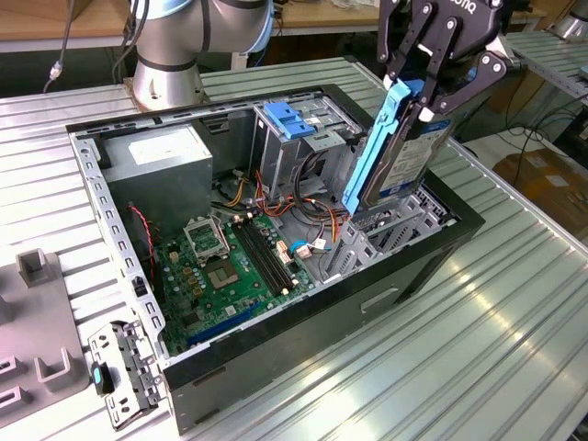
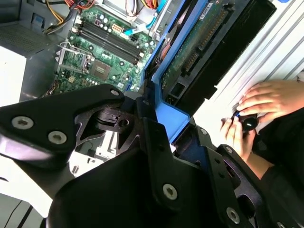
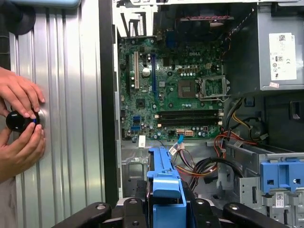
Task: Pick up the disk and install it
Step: 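Insert the disk into the insertion slot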
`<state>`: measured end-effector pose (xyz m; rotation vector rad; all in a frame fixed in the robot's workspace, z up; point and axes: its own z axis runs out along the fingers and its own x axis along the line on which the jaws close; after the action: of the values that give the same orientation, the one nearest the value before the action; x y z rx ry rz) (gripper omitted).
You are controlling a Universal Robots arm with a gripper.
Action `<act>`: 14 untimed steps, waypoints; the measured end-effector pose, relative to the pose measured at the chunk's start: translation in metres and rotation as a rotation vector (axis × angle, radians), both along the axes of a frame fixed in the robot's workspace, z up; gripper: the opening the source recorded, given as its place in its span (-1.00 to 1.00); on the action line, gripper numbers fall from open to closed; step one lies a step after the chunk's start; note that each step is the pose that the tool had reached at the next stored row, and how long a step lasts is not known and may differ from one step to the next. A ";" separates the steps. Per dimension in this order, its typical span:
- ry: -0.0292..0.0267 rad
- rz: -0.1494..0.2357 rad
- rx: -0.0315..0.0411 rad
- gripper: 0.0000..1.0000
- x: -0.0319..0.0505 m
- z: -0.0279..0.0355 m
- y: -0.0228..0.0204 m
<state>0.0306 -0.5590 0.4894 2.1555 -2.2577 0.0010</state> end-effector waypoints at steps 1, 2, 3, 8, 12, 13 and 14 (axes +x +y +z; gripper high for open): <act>0.0000 0.000 0.0001 -0.25 0.0023 -0.0003 0.0000; 0.0000 0.000 0.0000 -0.25 0.0040 -0.0004 0.0000; 0.0000 0.000 -0.0001 -0.25 0.0056 -0.0005 0.0000; 0.0000 0.000 0.0000 -0.25 0.0067 -0.0006 0.0000; 0.0000 0.000 0.0000 -0.25 0.0068 -0.0006 0.0000; 0.0000 0.000 0.0000 -0.25 0.0069 -0.0006 0.0000; 0.0000 0.000 0.0000 -0.25 0.0069 -0.0006 0.0000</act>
<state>0.0376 -0.5590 0.4888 2.1555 -2.2577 0.0010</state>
